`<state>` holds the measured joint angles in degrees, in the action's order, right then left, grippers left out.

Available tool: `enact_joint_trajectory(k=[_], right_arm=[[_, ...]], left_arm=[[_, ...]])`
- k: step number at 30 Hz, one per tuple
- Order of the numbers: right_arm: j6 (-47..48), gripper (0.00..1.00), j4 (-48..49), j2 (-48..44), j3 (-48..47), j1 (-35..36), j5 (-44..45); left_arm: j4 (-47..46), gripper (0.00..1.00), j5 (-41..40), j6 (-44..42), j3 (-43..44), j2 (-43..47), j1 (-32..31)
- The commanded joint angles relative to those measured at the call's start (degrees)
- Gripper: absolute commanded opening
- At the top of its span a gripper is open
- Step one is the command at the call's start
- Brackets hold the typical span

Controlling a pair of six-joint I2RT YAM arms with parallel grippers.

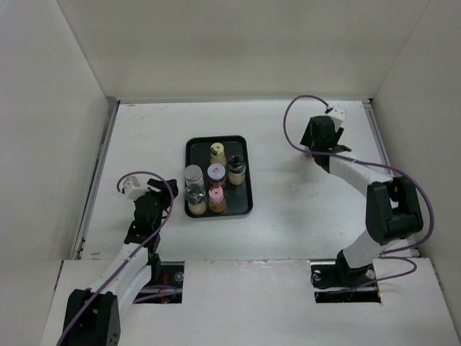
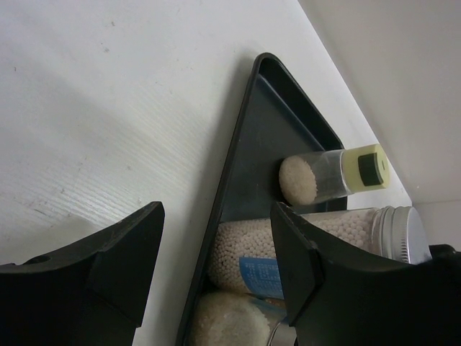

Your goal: Organize the condiment bottles

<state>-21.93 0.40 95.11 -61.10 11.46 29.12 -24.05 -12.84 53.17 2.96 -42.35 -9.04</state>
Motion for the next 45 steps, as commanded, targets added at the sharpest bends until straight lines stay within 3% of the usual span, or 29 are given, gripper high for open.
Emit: enact_joint_trajectory(k=[1, 7, 13, 29, 34, 40, 45], right_arm=[[-1.6, 0.49, 3.6, -9.9, 2.2, 7.6, 1.9], [-3.1, 0.49, 3.6, -19.3, 10.3, 25.1, 3.5], [-5.4, 0.49, 3.3, -18.4, 9.1, 38.8, 5.7], [-7.0, 0.51, 9.1, -5.7, 5.7, 46.4, 1.8], [-7.0, 0.63, 8.7, -4.8, 6.3, 46.8, 2.7], [-6.3, 0.99, 8.7, -7.1, 7.6, 49.0, 2.8], [-3.9, 1.0, 9.3, -16.7, 10.3, 49.2, 5.0]], left_arm=[[-3.4, 0.59, 0.4, -0.2, 0.3, 0.1, -0.2], [-2.8, 0.59, 0.4, -0.1, 0.0, 1.1, 0.2], [-3.3, 0.59, 0.4, -0.1, 0.3, 0.2, 0.2], [-1.4, 0.59, 0.5, -0.3, -0.1, 2.8, 1.4], [-1.4, 0.6, 0.7, -0.6, 0.2, 2.4, 1.4], [-0.8, 0.62, 0.4, -0.7, 0.2, 2.0, 2.1], [2.3, 0.63, 0.1, -1.1, 2.0, 1.9, 2.5]])
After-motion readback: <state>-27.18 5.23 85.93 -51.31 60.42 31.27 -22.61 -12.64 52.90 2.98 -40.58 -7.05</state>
